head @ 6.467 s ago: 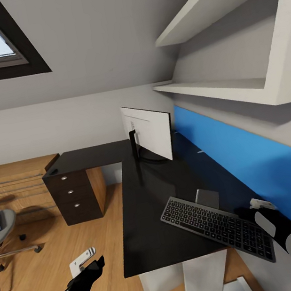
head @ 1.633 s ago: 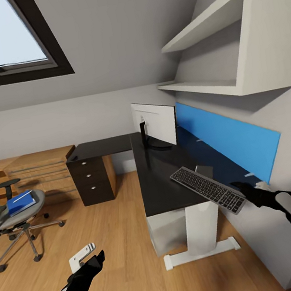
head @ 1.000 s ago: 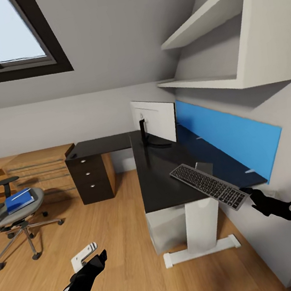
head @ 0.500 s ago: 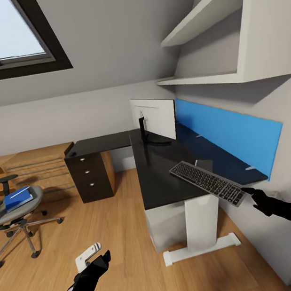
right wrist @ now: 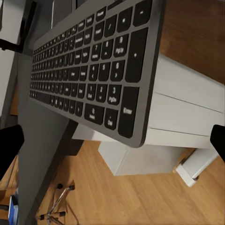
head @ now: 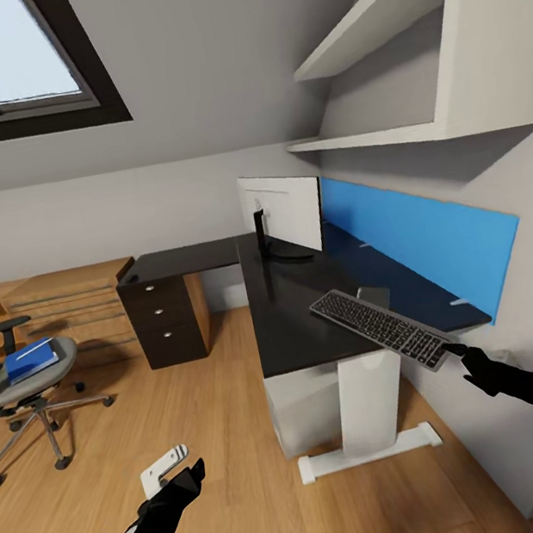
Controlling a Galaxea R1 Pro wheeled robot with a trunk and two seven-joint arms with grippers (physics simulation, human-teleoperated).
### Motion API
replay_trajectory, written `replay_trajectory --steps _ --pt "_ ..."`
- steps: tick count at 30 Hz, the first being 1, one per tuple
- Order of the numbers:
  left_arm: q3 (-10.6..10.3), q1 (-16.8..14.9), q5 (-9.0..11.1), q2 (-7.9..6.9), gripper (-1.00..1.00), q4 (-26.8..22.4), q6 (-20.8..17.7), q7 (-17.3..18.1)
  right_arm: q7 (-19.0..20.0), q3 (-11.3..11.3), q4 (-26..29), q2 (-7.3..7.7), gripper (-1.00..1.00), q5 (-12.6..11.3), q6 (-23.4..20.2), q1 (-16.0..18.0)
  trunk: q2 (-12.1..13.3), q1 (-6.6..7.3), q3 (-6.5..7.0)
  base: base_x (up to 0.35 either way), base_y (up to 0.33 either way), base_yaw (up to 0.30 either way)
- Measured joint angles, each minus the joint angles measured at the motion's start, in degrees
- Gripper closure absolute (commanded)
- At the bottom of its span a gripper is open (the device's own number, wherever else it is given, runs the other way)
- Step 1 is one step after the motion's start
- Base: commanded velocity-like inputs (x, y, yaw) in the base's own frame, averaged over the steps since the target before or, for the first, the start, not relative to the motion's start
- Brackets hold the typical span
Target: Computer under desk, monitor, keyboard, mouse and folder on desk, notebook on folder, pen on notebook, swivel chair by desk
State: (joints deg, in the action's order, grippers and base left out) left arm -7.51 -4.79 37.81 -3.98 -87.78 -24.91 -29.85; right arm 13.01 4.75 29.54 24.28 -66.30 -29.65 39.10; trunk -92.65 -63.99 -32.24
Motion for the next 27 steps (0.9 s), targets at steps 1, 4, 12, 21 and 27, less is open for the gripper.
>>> replay_trajectory --steps 1,4,12,21,27 --pt "0.0 0.0 0.0 0.0 -1.0 -0.01 0.0 0.0 0.0 0.0 0.0 0.0 -1.0 0.0 0.0 -0.01 -0.4 -0.22 -0.18 0.0 0.0 0.0" --pt "-0.01 0.0 0.0 0.0 -1.0 0.03 0.0 0.0 0.0 0.0 0.0 0.0 -1.0 0.0 0.03 -0.01 -1.6 -0.88 -0.72 0.0 0.0 0.0" --pt "-0.01 0.0 0.0 0.0 -1.0 0.06 0.0 0.0 0.0 -0.03 0.0 0.0 -1.0 0.0 0.06 -0.01 -4.81 -2.64 -2.15 0.0 0.0 0.0" --pt "-0.01 0.0 0.07 0.0 -1.0 0.14 -0.02 0.01 0.0 -0.08 0.0 -0.08 -1.0 -0.01 0.06 -0.03 -7.24 -3.96 -3.24 0.0 0.0 0.0" --pt "-0.05 0.0 0.22 -0.04 -1.0 0.8 -0.06 0.16 0.0 -0.09 -0.04 -0.09 -1.0 -0.01 0.06 -0.01 -7.24 -3.96 -3.24 0.018 0.0 0.0"
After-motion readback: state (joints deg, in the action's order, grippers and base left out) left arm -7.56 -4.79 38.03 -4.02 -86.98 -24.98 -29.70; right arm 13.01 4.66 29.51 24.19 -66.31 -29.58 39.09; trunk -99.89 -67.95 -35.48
